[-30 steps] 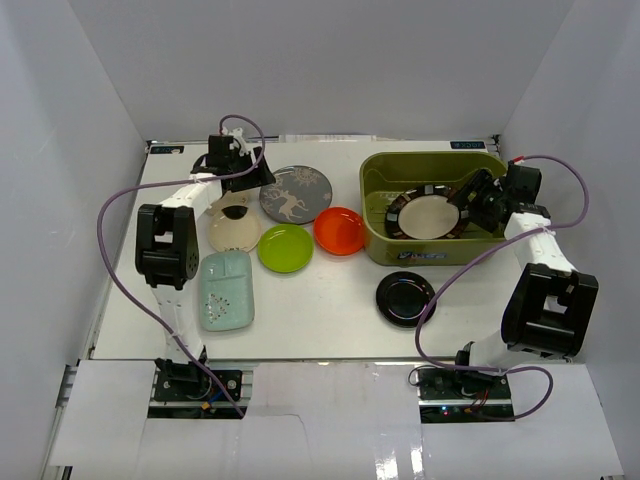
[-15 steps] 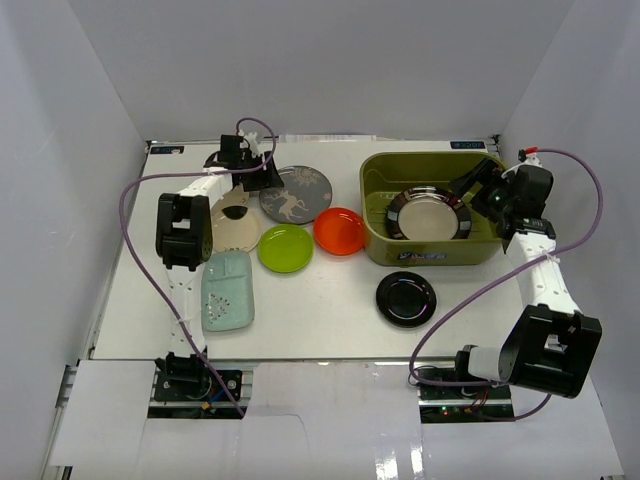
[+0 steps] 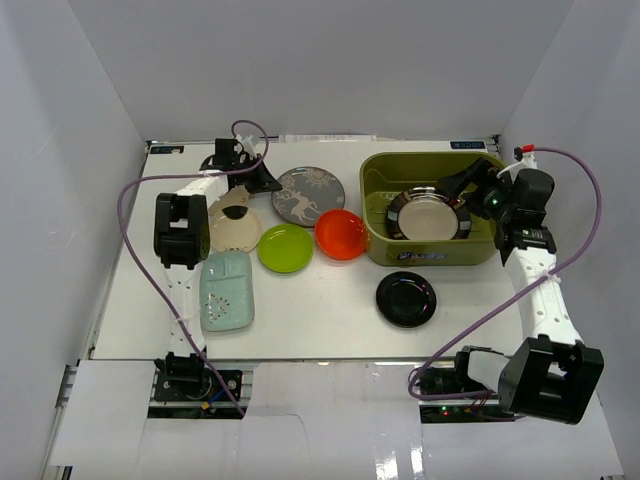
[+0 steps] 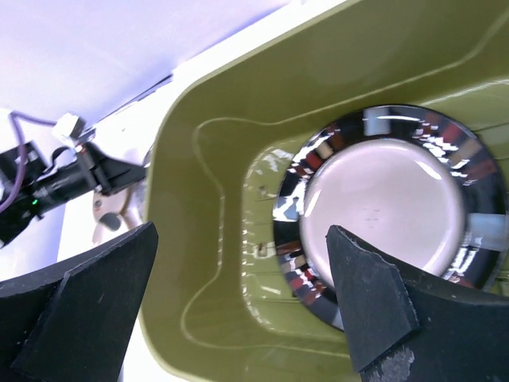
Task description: Place the plates into the plastic bin on the countertop
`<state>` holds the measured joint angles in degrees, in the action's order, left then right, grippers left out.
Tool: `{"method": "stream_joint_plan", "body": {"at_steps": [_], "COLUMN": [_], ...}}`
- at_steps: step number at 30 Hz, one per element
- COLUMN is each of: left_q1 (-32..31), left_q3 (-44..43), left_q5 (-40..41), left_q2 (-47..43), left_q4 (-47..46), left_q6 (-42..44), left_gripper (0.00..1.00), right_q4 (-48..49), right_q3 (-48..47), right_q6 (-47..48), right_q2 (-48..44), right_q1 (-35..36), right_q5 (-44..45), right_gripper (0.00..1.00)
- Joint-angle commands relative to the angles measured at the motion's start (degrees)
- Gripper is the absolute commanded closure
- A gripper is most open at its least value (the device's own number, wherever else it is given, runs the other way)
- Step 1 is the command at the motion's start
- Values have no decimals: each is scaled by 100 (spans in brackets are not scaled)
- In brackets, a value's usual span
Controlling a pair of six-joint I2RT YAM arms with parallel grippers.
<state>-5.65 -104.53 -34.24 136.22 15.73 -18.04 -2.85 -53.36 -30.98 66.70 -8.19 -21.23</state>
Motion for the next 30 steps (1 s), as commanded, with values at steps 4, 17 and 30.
{"method": "stream_joint_plan", "body": {"at_steps": [4, 17, 30], "left_q1": [-33, 756, 1145], "left_q3": [688, 2154, 3122], "left_q5": [532, -90, -759], "left_q2": [-394, -2617, -4136], "left_q4": [-236, -2405, -3656], "left_q6": [-58, -1831, -3469], "left_gripper": [100, 100, 100], "right_q4": [356, -171, -190], "right_q3": [186, -658, -1369], "right_q6": [-84, 593, 489], "right_q2": [-429, -122, 748], "right_q1": [422, 2601, 3780], "right_q5": [-337, -270, 594], "right_gripper": [8, 7, 2]}}
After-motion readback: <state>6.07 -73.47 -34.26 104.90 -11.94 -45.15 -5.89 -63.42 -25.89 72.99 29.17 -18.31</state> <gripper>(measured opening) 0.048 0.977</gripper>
